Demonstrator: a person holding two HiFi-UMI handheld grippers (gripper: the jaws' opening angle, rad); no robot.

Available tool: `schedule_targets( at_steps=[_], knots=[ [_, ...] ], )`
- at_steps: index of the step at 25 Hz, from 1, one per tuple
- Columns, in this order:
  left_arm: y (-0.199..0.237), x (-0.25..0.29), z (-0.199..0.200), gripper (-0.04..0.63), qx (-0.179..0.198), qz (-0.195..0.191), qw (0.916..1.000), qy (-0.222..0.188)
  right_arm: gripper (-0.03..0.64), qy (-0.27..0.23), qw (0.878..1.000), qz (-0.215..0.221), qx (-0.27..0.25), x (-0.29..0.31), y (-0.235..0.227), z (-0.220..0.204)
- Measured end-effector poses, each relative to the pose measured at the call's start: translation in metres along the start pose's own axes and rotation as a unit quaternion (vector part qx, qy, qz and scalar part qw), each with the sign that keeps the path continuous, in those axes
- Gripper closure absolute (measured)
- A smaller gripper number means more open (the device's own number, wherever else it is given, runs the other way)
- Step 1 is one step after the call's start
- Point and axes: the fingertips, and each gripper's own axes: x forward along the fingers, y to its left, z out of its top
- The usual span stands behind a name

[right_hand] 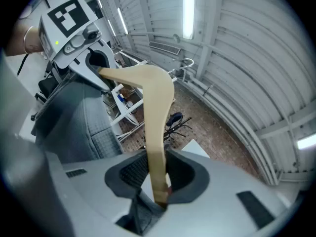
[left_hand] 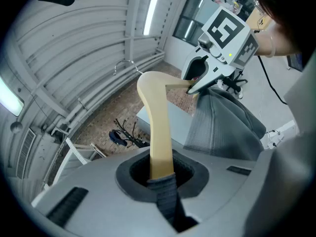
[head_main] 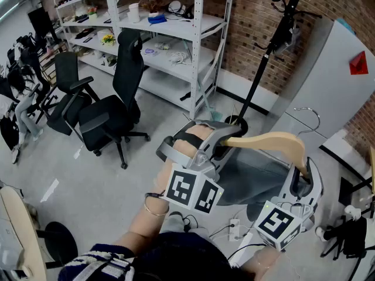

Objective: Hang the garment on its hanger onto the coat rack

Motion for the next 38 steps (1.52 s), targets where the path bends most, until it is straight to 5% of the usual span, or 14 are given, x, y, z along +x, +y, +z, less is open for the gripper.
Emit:
schedule_targets(
  at_steps=[19,27,38],
  knots=[
    [-0.022,0.051,0.030,0.569,-0.010,0.017,0.9997,0.015,0.512,-0.033,0.999,0.009,0.000,0.031,-0.033,-0.047],
    [-0.009,0.122,-0.002,0.569,-0.007,0.005,1.0000,-0.004,0.512,-0.017,1.000,-0.012,0.000,0.101,-0.028,-0.058],
    [0.068,0.229,-0.068,0.569,0.005,0.006,0.9990,-0.044,0.512,-0.003,0.998,-0.055,-0.001,0.234,-0.029,-0.023]
  ],
)
